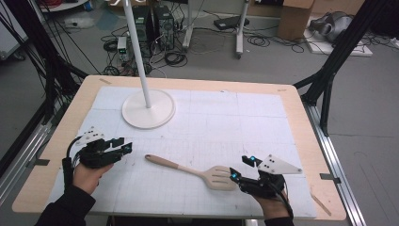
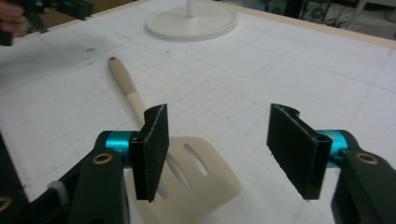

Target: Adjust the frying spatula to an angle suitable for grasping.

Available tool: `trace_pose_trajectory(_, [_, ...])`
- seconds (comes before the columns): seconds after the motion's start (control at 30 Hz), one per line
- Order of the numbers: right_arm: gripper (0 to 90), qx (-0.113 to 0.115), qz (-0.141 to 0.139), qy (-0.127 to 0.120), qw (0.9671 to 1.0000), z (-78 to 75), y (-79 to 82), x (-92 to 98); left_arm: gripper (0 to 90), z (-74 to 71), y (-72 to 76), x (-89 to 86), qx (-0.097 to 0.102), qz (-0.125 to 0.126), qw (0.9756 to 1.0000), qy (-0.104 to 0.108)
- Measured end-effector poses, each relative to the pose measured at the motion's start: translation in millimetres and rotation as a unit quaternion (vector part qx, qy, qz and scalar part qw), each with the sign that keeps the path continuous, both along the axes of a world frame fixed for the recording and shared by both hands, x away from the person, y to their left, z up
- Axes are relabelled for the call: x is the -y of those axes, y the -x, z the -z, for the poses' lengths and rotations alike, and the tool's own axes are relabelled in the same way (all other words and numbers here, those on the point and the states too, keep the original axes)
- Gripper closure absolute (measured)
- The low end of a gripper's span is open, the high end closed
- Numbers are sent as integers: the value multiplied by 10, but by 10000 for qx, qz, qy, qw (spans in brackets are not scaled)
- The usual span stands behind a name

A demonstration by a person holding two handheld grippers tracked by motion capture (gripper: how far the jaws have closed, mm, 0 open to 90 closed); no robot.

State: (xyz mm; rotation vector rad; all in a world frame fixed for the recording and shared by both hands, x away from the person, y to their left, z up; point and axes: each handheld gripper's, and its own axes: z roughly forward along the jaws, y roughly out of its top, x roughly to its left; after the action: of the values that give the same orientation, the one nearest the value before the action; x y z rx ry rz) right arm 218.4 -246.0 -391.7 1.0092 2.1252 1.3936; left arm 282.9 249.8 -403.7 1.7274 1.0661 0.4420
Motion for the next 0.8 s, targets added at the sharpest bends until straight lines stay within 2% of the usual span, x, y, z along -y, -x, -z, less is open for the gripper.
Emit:
trace_pose_trajectory(0.13, [287,55,203,20,9998,-29,4,110,405,-66,83,-130,402,-182,9985,339])
trace_pose_trajectory(0.2, [245,65,229,67,9997,-26,-9,167,329,-73,130,-180,602,-236,9972,384])
trace_pose_trajectory(0.27, [208,64,236,60,9997,-17,-16,217,175,-63,182,-208,759,-243,9958,453])
trace_pose_trajectory(0.3, [201,70,275,44,9996,-16,-14,237,143,-63,209,-226,832,-224,9950,500])
trace_pose_trajectory(0.37, [186,127,343,-17,9993,-21,-17,266,144,-72,253,-247,904,-231,9938,605])
trace_pose_trajectory(0.53, [176,252,442,-44,9987,-54,-3,288,145,-72,291,-299,1041,-293,9927,536])
trace_pose_trajectory(0.6, [176,335,448,-20,9984,-63,0,294,145,-85,305,-317,1156,-293,9915,528])
trace_pose_trajectory(0.7, [177,529,617,-24,9967,-105,30,313,145,-115,354,-333,1264,-256,9896,630])
trace_pose_trajectory(0.8, [177,672,768,-60,9948,-139,60,347,149,-119,416,-341,1273,-184,9895,659])
